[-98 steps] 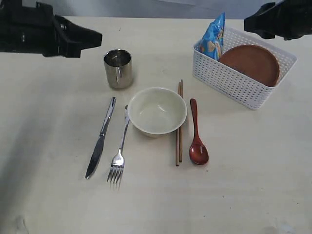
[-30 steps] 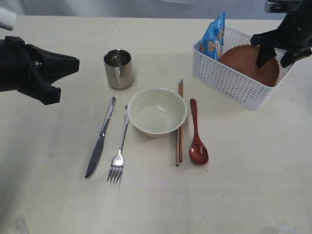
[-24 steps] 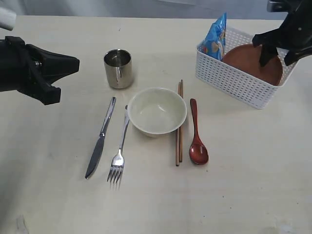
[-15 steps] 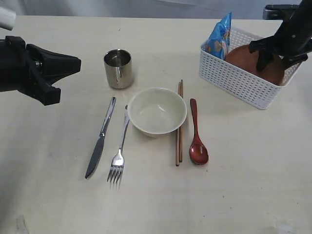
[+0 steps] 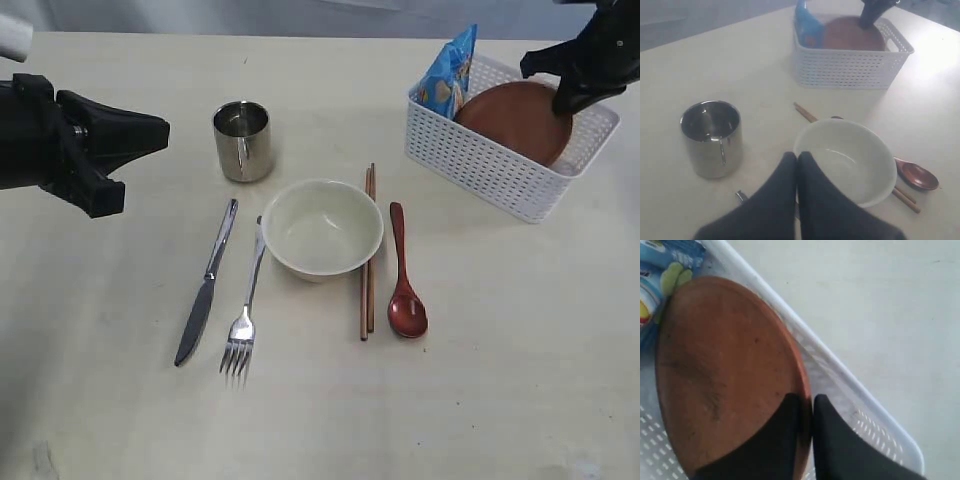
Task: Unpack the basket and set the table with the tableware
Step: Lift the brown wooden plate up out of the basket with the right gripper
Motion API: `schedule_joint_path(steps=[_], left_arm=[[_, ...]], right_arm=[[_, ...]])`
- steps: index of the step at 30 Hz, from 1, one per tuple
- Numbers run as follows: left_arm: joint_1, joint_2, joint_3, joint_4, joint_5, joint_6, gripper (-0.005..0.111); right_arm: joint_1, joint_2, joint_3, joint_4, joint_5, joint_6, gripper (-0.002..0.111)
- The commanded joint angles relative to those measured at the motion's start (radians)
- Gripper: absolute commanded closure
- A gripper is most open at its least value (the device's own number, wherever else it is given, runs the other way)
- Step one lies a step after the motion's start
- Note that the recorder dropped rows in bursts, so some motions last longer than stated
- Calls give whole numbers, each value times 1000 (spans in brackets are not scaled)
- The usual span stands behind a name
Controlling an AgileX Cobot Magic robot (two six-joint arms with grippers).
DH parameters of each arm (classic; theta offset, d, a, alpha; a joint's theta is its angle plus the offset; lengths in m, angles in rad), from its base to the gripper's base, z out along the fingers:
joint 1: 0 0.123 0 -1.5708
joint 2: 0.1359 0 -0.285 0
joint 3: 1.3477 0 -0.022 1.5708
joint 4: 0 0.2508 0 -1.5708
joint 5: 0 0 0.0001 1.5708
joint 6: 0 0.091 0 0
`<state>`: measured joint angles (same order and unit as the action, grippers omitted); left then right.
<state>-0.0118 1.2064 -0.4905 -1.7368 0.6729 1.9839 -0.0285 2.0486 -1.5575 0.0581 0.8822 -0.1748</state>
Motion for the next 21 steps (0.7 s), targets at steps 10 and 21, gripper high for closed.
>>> schedule_joint_path(steps=[10,21], left_arm=[[3,-7,6,-8,11,1,107],[3,-7,6,-8,11,1,107]], right_arm=[[-4,-134,-1,-12,41,-20,109],[-4,-301,-1,30,84,-20,109]])
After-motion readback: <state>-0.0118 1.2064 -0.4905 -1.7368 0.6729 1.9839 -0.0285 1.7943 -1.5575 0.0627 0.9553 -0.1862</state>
